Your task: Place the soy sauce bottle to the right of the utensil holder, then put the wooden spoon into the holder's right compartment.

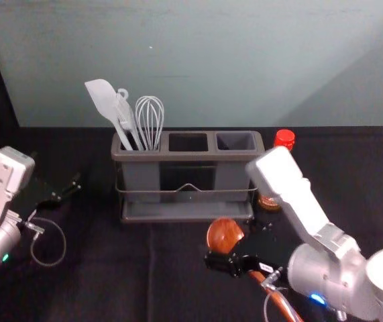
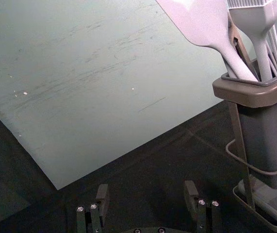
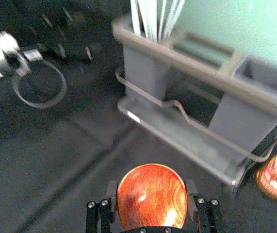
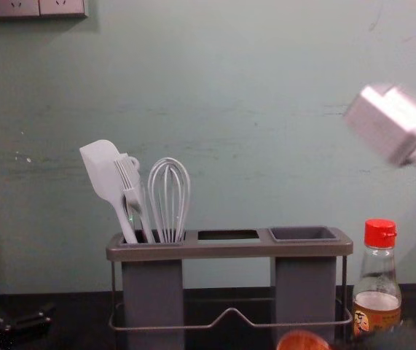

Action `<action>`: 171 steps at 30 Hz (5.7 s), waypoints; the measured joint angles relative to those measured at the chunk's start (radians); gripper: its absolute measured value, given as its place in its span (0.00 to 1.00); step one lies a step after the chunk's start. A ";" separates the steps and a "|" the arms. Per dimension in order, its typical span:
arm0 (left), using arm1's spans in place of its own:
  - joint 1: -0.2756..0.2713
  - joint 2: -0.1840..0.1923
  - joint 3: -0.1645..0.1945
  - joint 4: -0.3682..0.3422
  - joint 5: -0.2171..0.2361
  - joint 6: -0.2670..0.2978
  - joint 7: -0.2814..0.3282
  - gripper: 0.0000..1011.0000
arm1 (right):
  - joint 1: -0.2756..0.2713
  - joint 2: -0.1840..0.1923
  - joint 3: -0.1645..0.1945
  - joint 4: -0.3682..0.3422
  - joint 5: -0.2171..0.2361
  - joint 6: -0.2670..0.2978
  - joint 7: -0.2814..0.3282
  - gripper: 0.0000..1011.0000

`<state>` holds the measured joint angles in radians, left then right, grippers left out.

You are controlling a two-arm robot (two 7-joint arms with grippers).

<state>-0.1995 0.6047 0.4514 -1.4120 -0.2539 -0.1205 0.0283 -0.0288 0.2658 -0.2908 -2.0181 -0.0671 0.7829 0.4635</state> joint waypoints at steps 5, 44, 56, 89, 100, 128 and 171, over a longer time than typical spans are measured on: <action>0.000 0.000 0.000 0.000 0.000 0.000 0.000 1.00 | -0.108 0.031 0.055 -0.042 0.066 -0.270 0.011 0.83; 0.000 0.000 0.000 0.000 0.000 0.000 0.000 1.00 | -0.317 0.077 0.136 0.031 0.216 -1.134 -0.028 0.83; 0.000 0.000 0.000 0.000 0.000 0.000 0.000 1.00 | -0.316 0.076 0.135 0.031 0.215 -1.135 -0.027 0.83; 0.000 0.000 0.000 0.000 0.000 0.000 0.000 1.00 | -0.057 0.071 0.062 0.137 0.292 -1.227 -0.029 0.83; 0.000 0.000 0.000 0.000 0.000 0.000 0.000 1.00 | 0.049 0.052 0.068 0.204 0.362 -1.236 -0.015 0.83; 0.000 0.000 0.000 0.000 0.000 0.000 0.000 1.00 | 0.448 -0.085 0.010 0.716 0.448 -1.406 0.111 0.83; 0.000 0.000 0.000 0.000 0.000 0.000 0.000 1.00 | 0.466 -0.202 0.050 1.064 0.515 -1.539 0.198 0.83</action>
<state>-0.1995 0.6047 0.4514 -1.4120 -0.2539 -0.1205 0.0283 0.4375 0.0639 -0.2404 -0.9538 0.4479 -0.7564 0.6617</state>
